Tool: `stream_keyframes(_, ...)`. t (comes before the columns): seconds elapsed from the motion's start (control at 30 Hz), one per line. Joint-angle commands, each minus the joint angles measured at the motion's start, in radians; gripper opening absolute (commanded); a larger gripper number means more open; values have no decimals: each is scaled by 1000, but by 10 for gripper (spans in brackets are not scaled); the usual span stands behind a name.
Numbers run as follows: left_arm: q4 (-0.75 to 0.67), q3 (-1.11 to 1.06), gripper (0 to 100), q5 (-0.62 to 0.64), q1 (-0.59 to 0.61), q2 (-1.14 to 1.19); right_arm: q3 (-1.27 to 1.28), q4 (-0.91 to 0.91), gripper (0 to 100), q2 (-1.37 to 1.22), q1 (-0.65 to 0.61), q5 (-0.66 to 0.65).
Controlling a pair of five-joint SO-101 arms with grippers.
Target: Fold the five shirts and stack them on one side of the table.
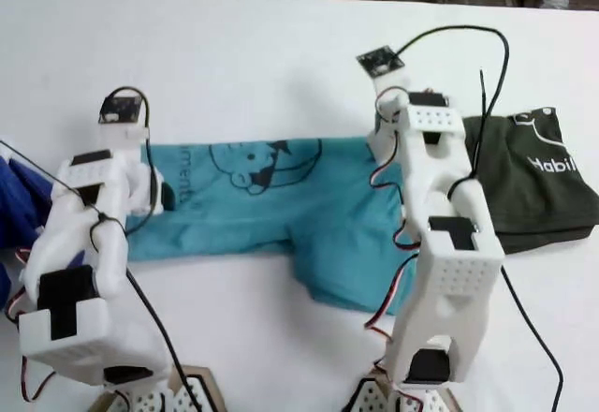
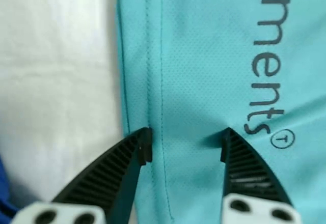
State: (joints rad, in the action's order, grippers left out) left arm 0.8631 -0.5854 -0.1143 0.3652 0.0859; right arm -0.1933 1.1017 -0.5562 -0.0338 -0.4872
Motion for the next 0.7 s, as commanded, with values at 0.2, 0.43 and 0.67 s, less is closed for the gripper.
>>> stream_keyframes(0.2, 0, 31, 242, 6, -11, 0, -210, 197, 152, 10, -13, -3)
stream_keyframes(0.43, -2, 30, 242, 6, -11, 0, -226, 456, 152, 81, -148, -126)
stream_keyframes(0.67, -3, 30, 242, 6, -11, 0, 146, 504, 152, 426, -315, -296)
